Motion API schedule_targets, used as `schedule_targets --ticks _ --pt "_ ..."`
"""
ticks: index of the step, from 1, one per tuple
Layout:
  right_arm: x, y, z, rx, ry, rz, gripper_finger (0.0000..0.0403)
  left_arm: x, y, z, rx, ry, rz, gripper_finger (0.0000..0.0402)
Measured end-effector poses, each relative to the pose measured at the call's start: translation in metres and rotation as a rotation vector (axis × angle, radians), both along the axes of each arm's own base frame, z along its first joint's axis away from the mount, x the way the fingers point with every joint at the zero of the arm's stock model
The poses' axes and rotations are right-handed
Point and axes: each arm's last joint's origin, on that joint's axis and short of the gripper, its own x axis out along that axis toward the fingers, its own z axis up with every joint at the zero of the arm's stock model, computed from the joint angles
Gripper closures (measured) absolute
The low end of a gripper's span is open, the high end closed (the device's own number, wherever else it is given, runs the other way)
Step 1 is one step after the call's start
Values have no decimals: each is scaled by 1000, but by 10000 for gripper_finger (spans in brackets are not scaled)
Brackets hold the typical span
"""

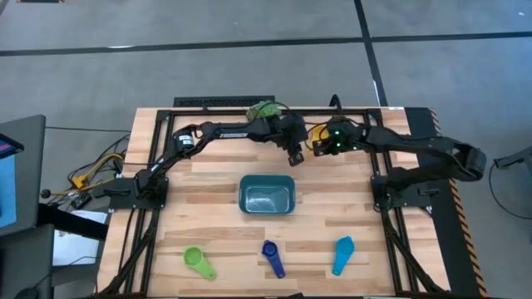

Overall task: Nest measuring cups in basket
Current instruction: Stack the green measuring cup on top of the yellow measuring cup

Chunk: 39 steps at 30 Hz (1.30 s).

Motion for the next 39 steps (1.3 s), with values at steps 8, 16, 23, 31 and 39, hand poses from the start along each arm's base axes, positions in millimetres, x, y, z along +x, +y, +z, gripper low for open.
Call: schedule_targets --ticks 8,16,23,31,39 --pt "-21 19 34 -93 -129 -28 391 3 -11 58 -8 26 42 343" --pt "-28 37 48 -159 -182 3 390 -1 -44 104 -56 15 53 343" --pt "-28 52 52 -188 -197 106 390 -11 -88 110 -54 41 93 382" --pt "-25 60 52 -218 -186 190 387 -52 -133 110 -49 55 221 392" --pt "-23 68 52 -225 -196 244 388 -130 -184 119 -140 -51 387 390"
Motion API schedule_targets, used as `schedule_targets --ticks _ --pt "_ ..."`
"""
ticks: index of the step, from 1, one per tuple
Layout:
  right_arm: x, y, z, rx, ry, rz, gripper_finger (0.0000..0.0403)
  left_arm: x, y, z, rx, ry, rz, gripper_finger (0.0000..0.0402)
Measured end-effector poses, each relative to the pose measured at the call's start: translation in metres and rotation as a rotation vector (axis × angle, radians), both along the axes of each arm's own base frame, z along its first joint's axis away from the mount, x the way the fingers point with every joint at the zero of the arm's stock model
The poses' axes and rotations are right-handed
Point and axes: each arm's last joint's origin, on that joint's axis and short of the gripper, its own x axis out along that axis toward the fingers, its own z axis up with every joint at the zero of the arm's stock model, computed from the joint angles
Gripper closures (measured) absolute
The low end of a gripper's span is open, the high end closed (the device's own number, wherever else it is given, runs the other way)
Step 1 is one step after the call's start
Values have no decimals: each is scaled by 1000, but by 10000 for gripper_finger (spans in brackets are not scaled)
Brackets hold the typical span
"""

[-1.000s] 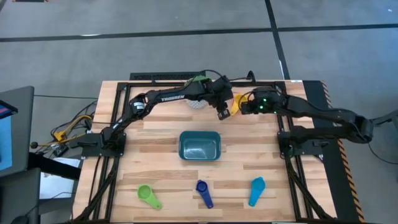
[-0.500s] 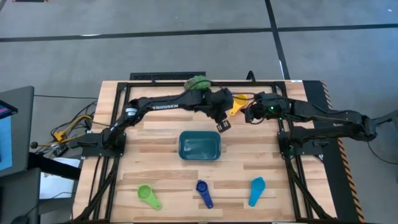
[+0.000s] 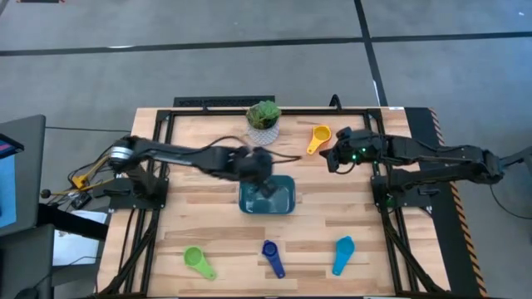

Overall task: Nest measuring cups in basket
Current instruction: Stack the green measuring cup on top of the yellow measuring cup

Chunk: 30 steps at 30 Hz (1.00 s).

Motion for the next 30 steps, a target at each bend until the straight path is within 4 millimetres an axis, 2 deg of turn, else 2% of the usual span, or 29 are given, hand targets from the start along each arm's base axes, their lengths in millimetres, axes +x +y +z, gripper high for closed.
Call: schedule_targets --ticks 3,6,11,16,20,26,30 --pt "1 3 1 17 -17 -3 386 -31 -16 4 -53 -23 66 390" --pt "2 4 2 23 -43 -28 386 -60 -32 -2 -135 17 108 385" --pt "2 3 4 57 -73 -96 385 -99 -63 -17 -240 114 123 346" --pt "3 3 3 96 -91 -148 381 -124 -102 -41 -316 220 42 295" --pt "3 6 3 129 -110 -182 384 -145 -125 -58 -351 314 -27 270" --pt "4 14 4 153 -131 -207 378 -174 -146 -88 -404 484 -166 269" --pt "4 18 4 156 -139 -211 366 -181 -153 -105 -439 482 -225 273"
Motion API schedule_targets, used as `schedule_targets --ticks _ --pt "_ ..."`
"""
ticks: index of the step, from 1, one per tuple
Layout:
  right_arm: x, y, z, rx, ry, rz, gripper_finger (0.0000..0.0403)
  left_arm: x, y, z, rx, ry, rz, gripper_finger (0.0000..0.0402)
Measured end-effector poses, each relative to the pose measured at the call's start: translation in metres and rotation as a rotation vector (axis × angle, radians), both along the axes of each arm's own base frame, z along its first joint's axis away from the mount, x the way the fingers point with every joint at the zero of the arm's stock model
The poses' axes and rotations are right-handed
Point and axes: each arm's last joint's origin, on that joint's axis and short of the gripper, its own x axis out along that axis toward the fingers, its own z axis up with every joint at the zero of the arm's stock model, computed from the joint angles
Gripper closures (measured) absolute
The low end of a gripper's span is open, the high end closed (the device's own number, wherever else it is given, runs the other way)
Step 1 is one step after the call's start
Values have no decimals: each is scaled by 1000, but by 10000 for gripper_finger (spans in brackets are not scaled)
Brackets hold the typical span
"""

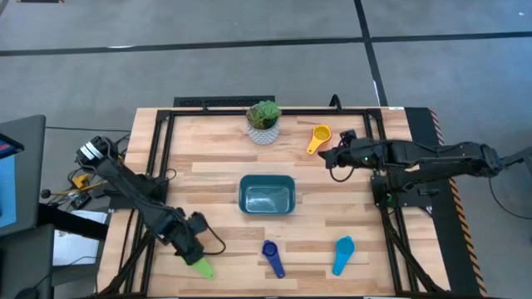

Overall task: Nest measuring cups in basket
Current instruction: Stack the green measuring cup on top of the yellow measuring cup

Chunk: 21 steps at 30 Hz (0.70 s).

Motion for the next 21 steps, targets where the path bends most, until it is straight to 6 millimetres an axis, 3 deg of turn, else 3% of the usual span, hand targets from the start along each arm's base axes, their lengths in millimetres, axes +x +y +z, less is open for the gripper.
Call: schedule_targets --ticks 9,21 --pt "1 9 0 20 -19 12 351 -4 2 -25 -46 -37 -44 273" --pt "0 18 1 32 -35 0 351 -5 1 -29 -84 -27 -159 274"
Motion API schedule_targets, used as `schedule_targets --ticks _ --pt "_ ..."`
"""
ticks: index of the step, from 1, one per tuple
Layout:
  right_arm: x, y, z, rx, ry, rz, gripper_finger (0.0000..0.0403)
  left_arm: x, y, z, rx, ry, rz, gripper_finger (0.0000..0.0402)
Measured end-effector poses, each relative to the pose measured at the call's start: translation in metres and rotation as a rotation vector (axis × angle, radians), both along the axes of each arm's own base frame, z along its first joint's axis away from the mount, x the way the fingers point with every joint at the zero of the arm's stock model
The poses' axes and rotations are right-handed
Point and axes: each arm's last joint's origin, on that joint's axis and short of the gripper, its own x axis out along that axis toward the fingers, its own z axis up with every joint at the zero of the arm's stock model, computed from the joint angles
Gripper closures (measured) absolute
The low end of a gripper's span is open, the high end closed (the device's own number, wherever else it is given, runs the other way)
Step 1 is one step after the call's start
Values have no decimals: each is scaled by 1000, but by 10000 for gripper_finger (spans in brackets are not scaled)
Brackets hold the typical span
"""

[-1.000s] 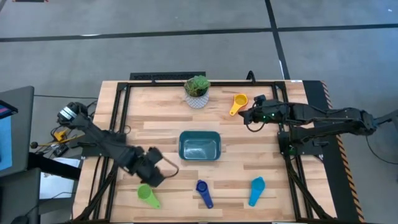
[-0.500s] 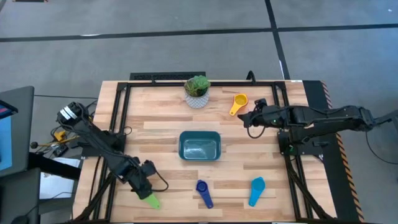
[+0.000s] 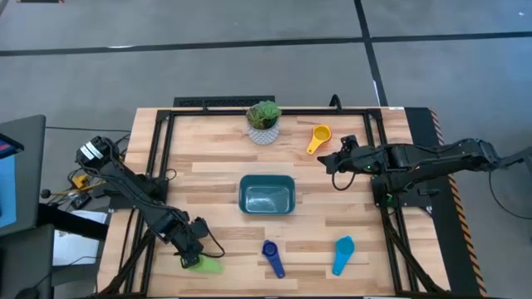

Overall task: Nest measuring cups in basket
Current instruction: Stack the green measuring cup on top of the yellow measuring cup

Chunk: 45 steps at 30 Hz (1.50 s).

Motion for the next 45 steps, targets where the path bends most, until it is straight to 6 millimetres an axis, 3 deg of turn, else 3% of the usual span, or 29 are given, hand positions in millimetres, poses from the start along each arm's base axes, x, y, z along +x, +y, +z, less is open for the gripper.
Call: schedule_targets --ticks 9,15,27,36,45 --pt "0 0 0 0 -3 -8 351 5 -5 14 -35 7 -7 274" --pt "0 0 0 1 -4 -14 351 3 -18 22 -89 -24 -31 274" --pt "4 0 -5 -10 27 -28 351 -5 -30 18 -70 -43 34 274" --pt "22 2 -16 7 53 -5 351 -4 -40 10 -105 -28 90 274" --pt "32 6 -16 -15 24 23 351 0 -52 -9 -115 9 81 274"
